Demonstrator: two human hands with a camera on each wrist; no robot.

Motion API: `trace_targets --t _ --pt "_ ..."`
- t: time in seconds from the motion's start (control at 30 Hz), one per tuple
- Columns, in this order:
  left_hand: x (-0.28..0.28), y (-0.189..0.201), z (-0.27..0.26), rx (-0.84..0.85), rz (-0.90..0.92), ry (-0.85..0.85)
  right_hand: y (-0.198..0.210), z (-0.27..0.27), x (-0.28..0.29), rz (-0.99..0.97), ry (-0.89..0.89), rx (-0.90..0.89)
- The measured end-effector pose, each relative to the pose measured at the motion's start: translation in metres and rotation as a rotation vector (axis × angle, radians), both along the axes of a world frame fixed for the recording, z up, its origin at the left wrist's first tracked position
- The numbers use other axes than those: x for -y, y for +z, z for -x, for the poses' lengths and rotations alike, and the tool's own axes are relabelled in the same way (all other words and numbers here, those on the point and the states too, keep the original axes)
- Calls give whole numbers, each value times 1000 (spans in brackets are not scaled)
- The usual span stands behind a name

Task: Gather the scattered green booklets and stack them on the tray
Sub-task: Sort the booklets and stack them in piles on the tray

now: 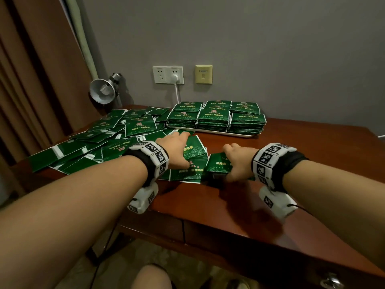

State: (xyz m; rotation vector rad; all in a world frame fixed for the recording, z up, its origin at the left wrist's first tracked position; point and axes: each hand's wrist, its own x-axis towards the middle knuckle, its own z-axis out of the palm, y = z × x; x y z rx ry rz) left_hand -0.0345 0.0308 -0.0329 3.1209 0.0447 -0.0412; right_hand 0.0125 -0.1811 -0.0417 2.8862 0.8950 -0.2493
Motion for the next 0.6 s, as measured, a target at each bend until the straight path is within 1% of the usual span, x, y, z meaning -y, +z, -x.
trace_targets --t 0.17,0.3,0.43,0.6 --pt "-17 17 -15 46 -23 -31 15 -16 -1 -44 14 38" --pt "-32 26 -43 72 -107 -83 29 -42 -5 -91 -11 52" --pt "-46 35 -84 76 -126 -122 47 -83 -17 -135 -59 93" --pt "-62 35 -151 72 -124 -165 70 -154 -35 -147 -136 134"
